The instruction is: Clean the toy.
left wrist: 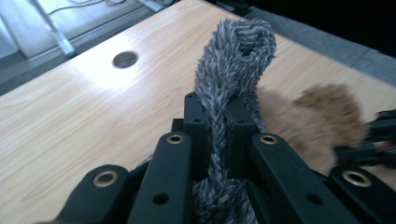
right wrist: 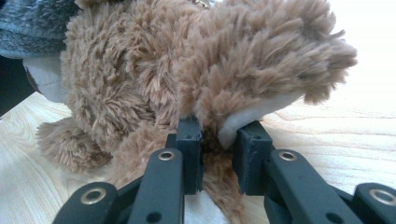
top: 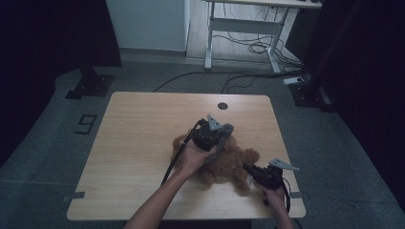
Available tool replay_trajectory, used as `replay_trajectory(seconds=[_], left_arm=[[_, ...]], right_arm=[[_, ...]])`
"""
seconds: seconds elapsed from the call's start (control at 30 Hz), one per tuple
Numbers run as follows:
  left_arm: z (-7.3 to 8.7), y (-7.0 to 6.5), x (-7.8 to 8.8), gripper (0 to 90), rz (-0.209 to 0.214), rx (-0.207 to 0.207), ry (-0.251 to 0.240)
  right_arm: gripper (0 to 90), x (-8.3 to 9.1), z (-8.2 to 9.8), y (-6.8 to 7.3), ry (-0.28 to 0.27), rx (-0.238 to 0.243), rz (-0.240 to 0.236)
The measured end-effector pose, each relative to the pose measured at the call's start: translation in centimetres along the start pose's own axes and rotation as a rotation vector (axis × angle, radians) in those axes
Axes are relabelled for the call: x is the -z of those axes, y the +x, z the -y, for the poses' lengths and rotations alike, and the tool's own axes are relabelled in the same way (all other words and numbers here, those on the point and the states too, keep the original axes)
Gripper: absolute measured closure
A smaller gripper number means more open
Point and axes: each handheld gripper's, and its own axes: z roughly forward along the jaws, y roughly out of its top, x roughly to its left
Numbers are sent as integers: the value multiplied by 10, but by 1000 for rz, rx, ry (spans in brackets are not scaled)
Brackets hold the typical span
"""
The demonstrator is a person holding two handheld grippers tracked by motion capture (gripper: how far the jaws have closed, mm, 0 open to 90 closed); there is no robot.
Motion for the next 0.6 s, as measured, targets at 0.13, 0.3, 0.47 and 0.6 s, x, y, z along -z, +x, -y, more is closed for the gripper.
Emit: replay_trajectory(seconds=[0.13,0.3,0.47,0.6], left_arm=[[-8,-19,-6,820,55,-9,-7],[-14,-48,-23,820,106,-48,12],[-12,-67,-52,819,89,-84,84],[-6,-67,-62,819,54,-99,100]], right_arm=[[742,0,0,0,0,-1,-2],[743,0,0,0,2,2,-2],[746,0,0,1,-2,7,1],[755,0,0,1,2,13,12]])
